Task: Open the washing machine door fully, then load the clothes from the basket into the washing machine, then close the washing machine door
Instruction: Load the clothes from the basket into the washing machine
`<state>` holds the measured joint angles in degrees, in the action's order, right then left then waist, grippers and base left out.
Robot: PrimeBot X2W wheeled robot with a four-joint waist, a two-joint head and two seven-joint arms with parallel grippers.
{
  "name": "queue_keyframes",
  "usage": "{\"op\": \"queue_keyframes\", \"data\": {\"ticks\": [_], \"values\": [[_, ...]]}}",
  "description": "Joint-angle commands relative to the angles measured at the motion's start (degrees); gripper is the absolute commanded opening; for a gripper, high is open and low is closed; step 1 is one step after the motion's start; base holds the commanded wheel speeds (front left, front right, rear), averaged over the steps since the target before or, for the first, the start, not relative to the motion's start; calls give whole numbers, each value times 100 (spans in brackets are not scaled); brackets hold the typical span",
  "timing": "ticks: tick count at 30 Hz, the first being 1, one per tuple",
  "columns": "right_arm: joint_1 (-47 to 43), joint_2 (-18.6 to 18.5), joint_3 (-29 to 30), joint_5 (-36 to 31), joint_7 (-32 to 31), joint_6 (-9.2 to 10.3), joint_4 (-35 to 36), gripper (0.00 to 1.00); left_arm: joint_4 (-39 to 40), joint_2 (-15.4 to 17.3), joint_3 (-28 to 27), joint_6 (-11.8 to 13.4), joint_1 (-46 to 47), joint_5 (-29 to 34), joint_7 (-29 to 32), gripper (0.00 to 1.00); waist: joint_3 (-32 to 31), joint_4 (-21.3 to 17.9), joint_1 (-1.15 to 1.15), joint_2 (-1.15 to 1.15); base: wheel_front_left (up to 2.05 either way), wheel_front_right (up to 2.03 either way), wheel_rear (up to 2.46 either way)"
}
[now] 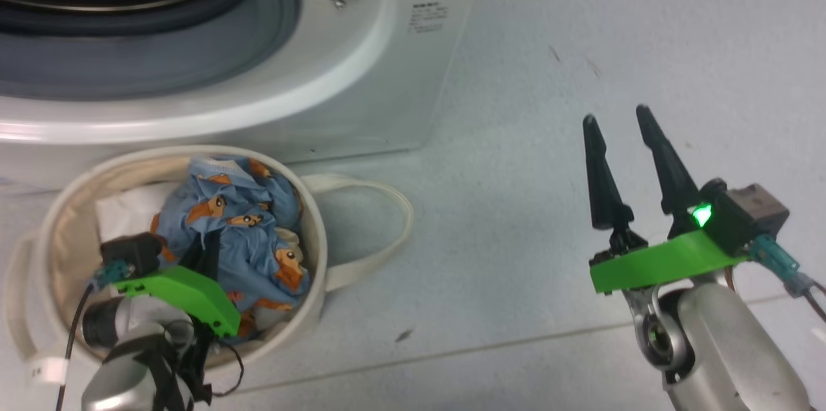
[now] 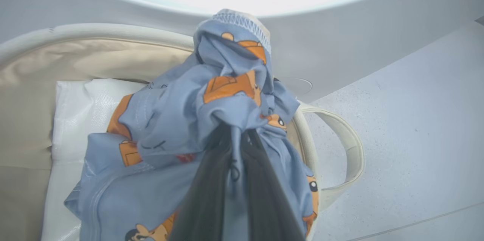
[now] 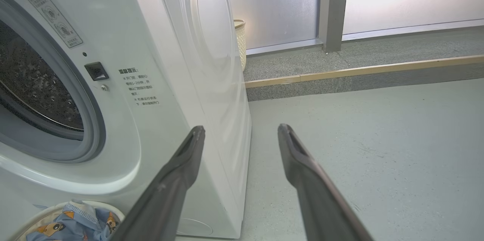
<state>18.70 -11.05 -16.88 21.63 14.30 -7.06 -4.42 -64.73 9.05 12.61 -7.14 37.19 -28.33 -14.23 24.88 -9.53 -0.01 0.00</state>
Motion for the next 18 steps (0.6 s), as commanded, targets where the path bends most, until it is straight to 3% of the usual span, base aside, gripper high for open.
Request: {"op": "queue_keyframes", "data": {"ticks": [1, 9, 18], "values": [[-194, -40, -102, 61, 70, -43, 107, 100, 376, 184, -91, -34, -228, -135, -74, 0, -451, 289, 1, 0, 0, 0, 0], [-602, -38, -45, 195, 70, -43, -54, 100, 1794, 223, -147, -34, -1011, -592, -75, 0, -1290, 569, 1, 0, 0, 0, 0], [-1083, -51, 49, 293, 70, -43, -94, 100, 3987, 158, -663, -35, -1670, -607, -76, 0, -1859, 792, 1, 0, 0, 0, 0]]}}
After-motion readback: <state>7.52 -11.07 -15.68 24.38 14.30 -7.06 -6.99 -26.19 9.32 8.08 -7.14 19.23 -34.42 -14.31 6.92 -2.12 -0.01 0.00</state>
